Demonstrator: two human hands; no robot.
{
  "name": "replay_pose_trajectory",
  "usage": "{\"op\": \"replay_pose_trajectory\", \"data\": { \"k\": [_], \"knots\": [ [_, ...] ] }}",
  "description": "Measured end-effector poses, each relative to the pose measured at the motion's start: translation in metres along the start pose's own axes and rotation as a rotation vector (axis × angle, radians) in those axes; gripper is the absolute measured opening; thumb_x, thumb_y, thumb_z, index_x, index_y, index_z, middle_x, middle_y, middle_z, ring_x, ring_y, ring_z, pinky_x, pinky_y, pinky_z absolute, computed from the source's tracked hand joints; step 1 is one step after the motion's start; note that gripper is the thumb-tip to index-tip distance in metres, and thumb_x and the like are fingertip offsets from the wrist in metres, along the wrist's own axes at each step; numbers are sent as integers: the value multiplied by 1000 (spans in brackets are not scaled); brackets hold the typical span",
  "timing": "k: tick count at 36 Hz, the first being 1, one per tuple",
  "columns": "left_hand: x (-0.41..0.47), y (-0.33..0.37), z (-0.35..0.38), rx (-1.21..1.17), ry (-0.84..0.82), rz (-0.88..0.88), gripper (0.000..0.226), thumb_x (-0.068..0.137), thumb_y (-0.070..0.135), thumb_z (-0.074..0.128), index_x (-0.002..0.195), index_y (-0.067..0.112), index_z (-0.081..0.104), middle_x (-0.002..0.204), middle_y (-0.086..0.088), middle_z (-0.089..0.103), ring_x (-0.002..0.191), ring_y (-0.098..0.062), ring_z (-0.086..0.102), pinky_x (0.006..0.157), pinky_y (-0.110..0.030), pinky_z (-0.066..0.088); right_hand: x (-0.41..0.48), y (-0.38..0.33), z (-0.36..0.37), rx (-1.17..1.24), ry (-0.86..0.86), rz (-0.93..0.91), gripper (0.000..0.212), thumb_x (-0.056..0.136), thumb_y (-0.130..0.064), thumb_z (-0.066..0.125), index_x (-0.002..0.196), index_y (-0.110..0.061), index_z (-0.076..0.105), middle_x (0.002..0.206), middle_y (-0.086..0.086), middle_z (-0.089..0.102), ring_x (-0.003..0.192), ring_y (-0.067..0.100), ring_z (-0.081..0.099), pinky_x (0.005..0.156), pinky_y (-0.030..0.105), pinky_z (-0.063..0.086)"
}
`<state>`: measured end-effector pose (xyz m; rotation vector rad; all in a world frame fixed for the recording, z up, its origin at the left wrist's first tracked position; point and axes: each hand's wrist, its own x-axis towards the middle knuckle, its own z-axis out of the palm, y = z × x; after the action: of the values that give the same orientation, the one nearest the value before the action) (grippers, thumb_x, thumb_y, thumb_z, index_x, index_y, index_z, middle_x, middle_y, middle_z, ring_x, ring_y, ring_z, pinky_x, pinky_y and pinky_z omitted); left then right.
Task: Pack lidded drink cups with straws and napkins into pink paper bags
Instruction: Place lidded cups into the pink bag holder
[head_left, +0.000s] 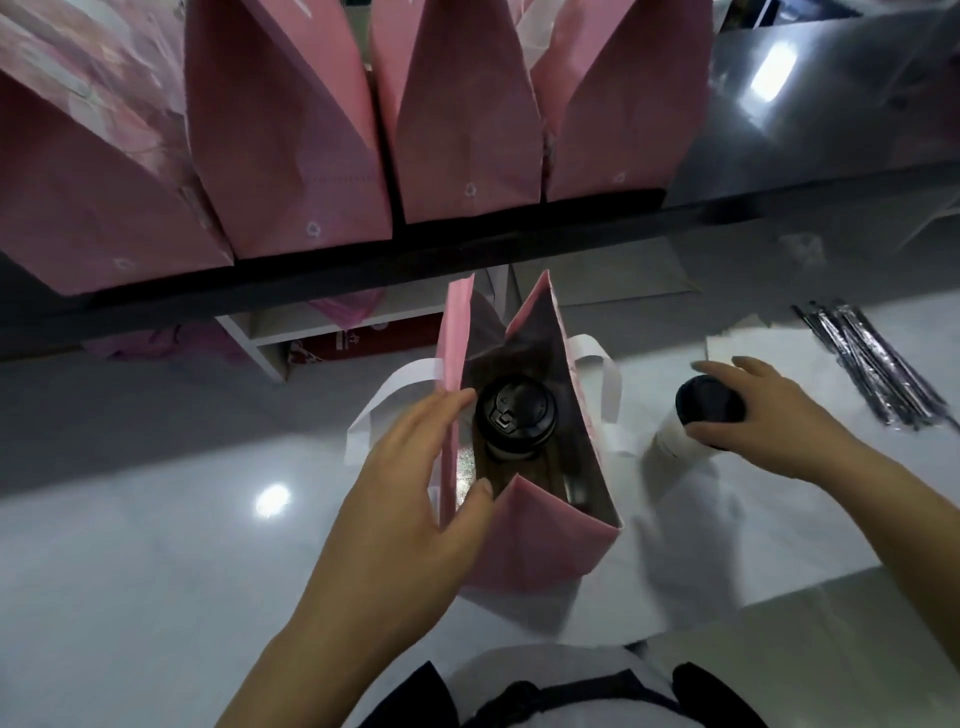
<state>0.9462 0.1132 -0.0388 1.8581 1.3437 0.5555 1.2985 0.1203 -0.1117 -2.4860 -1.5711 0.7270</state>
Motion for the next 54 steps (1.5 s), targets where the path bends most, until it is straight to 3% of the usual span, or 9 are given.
{"op": "replay_pose_trajectory", "data": {
  "k": [4,7,15,23,28,33,40,45,54],
  "knots": [
    [3,0,5,32,43,-1,60,93,28,60,138,58,35,122,55,32,113,18,45,102,-24,46,3,12,10,27,19,-49,63,81,-30,76,138,-34,50,135,5,49,115,29,53,91,39,44],
    [3,-1,6,60,49,-9,62,94,23,59,138,59,34,124,54,33,101,28,45,92,-19,48,9,16,12,17,55,-40,62,81,-26,76,138,-32,51,135,8,50,116,34,53,92,39,44],
    [7,-5,3,148,-44,-8,75,90,26,66,147,50,25,147,36,24,118,7,47,100,-29,51,19,5,-8,3,71,-55,68,72,-27,80,134,-33,54,132,9,50,112,32,55,83,35,42],
    [2,-5,-7,46,-170,-99,111,71,44,84,142,65,2,148,37,22,123,3,46,92,-22,51,-41,-89,-81,325,439,-503,66,67,-24,80,129,-33,58,126,-2,53,113,12,53,98,32,45],
    [0,-1,-7,-20,-183,-73,125,66,33,90,136,75,-4,138,39,36,112,11,53,83,-22,56,-87,-152,-98,419,183,-862,67,64,-17,79,126,-31,58,124,1,58,116,15,57,92,30,52],
    [-1,-7,-12,6,-180,-98,122,58,40,92,127,80,0,122,56,25,110,7,51,87,-30,56,-86,-185,-85,112,-134,-872,65,59,-55,64,122,-52,49,122,-21,45,109,7,56,82,25,55],
    [-3,-18,-20,70,-190,-104,113,61,54,86,143,59,8,136,47,18,124,0,43,99,-36,52,-73,-191,-70,-94,-298,-844,69,58,-62,68,122,-57,45,119,-25,44,105,4,54,82,26,55],
    [-5,-20,-20,79,-199,-85,106,71,50,79,143,65,3,150,44,-1,138,-7,34,103,-38,50,-67,-189,-43,-310,-320,-873,67,71,-54,73,129,-56,39,121,-22,42,106,5,52,86,26,54],
    [-6,-28,-22,156,-203,-23,58,89,33,60,129,66,35,152,38,4,143,-3,17,109,-33,41,-64,-178,-8,-482,-297,-881,66,80,-34,67,137,-47,37,125,-11,43,98,15,56,82,33,55]
  ]
}}
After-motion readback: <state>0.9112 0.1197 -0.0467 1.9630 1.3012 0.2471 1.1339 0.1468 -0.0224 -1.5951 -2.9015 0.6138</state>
